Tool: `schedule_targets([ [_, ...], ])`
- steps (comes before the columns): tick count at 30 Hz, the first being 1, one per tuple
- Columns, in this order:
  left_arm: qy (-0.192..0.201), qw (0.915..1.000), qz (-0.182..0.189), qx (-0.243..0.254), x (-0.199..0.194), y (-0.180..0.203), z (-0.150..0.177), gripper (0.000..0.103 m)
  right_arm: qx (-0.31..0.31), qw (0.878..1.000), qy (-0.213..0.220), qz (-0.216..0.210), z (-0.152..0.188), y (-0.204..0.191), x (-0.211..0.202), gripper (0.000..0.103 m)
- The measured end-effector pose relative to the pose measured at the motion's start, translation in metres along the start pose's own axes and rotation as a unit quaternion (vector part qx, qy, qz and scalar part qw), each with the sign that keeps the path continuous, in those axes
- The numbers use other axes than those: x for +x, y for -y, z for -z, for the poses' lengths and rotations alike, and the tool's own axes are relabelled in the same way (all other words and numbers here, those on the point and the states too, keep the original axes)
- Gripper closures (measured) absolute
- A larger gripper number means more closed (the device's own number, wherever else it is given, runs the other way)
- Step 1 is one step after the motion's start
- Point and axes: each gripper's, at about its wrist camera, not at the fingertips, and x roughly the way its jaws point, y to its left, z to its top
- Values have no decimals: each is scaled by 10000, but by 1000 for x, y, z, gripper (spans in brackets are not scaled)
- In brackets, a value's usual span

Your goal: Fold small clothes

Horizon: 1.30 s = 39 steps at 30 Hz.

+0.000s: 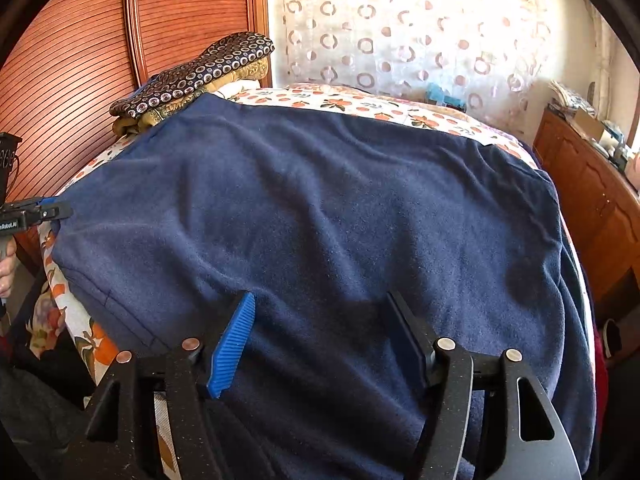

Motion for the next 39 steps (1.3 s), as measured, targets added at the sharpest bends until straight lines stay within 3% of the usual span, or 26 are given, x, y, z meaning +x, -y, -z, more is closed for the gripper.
schedule_targets([
  [2, -28, 9999, 118, 17, 1, 3, 0, 79, -2, 10000, 25, 0, 1, -2, -1, 32],
  [4, 0, 9997, 244, 77, 1, 9, -1, 87, -1, 10000, 39, -19, 8, -2, -7, 32],
  [8, 231, 9988, 299, 301, -8, 27, -12, 91, -9, 10000, 20, -87, 9, 0, -8, 31],
  [16, 324, 9910, 1014, 810, -5, 90, -52, 92, 332, 9994, 68, 93, 16, 30, -32, 31],
  [22, 186, 9767, 1481, 1540, 20, 168, -85, 92, 755, 9962, 253, 354, 33, 71, -67, 31],
  [29, -216, 9511, 2125, 2229, 59, 272, -107, 92, 1193, 9903, 445, 552, 58, 111, -102, 31],
  [35, -392, 9335, 2638, 2395, 69, 338, -125, 92, 1292, 9874, 487, 767, 72, 127, -121, 31],
  [39, -509, 9266, 2837, 2417, 74, 365, -131, 92, 1399, 9855, 524, 808, 81, 133, -135, 31],
])
